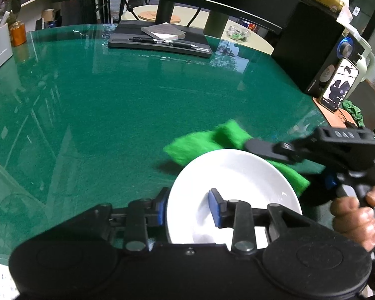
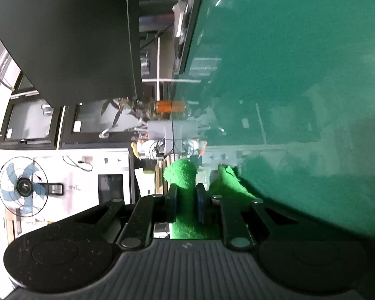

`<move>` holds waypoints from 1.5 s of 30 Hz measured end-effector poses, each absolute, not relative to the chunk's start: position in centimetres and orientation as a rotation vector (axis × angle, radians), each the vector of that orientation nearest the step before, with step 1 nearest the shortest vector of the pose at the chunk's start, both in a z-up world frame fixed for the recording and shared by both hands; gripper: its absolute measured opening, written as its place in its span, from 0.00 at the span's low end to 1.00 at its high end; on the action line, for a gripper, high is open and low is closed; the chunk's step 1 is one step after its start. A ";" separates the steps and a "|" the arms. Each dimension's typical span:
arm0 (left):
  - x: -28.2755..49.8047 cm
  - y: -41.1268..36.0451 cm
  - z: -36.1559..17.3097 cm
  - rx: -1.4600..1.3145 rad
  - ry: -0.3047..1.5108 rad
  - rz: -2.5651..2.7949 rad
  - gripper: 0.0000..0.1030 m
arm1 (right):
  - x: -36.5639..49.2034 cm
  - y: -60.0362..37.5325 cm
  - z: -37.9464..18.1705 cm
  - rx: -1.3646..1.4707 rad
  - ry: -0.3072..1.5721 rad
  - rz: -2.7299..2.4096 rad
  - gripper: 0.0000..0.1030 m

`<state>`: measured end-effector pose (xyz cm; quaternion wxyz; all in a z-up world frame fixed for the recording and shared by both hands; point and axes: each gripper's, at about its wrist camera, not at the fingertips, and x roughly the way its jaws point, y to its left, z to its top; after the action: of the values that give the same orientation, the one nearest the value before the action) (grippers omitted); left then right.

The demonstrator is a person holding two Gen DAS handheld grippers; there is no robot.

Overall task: Clean bowl
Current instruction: 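Rub the green cloth over the bowl rim with the right tool while the left holds it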

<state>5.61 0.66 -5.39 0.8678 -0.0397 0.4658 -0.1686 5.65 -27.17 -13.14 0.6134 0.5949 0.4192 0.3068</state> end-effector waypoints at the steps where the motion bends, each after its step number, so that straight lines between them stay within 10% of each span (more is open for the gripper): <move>1: 5.6 0.6 -5.4 -0.081 0.975 -0.354 0.33 | 5.8 -27.1 -13.1 1.370 0.967 0.709 0.16; 45: 5.0 0.6 -5.4 -0.088 0.989 -0.350 0.27 | 6.2 -26.6 -13.2 1.371 0.927 0.712 0.16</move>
<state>4.97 0.58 -5.42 0.8646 -0.0421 0.4721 -0.1670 6.15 -26.55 -13.17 0.6209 0.5964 0.4034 0.3099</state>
